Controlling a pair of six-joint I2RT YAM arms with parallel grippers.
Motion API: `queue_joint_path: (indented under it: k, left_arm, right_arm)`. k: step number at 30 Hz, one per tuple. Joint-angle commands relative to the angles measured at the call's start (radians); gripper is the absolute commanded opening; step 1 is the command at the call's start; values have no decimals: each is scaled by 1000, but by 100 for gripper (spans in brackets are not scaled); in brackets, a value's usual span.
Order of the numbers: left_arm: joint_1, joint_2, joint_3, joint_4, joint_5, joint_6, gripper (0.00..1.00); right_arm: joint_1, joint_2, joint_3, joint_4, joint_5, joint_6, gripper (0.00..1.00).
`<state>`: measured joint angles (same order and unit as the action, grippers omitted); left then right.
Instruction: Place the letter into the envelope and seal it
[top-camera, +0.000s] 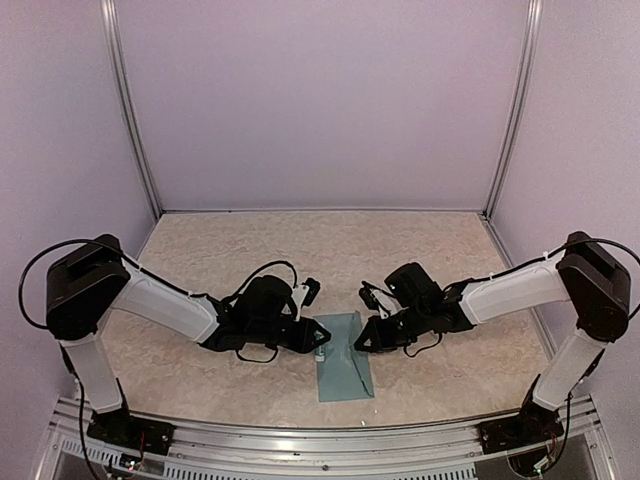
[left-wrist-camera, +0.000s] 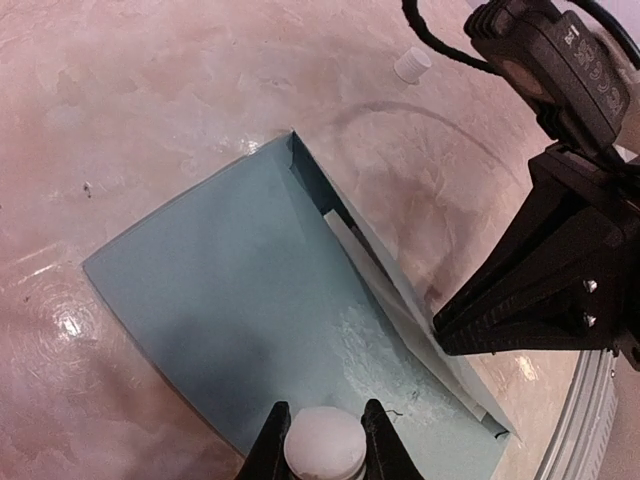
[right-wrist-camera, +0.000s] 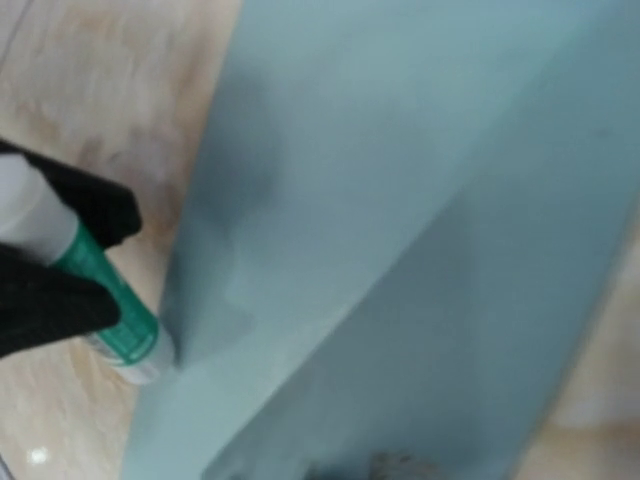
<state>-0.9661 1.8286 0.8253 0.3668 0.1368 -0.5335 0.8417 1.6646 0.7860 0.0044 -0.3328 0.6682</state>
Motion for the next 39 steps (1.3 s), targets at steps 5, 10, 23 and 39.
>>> queue_joint_path:
  k: [5, 10, 23, 39]
  left_arm:
    - [-12, 35, -5, -31, -30, 20, 5]
    - [-11, 35, -5, -34, -29, 23, 4]
    - [-13, 33, 29, -38, -29, 30, 4]
    - [14, 119, 123, 3, -17, 58, 4]
  right_arm:
    - [20, 94, 41, 31, -69, 22, 0]
    - [22, 135, 42, 53, -118, 43, 0]
    - [22, 175, 54, 49, -80, 70, 0]
    - [12, 169, 42, 27, 8, 114, 0]
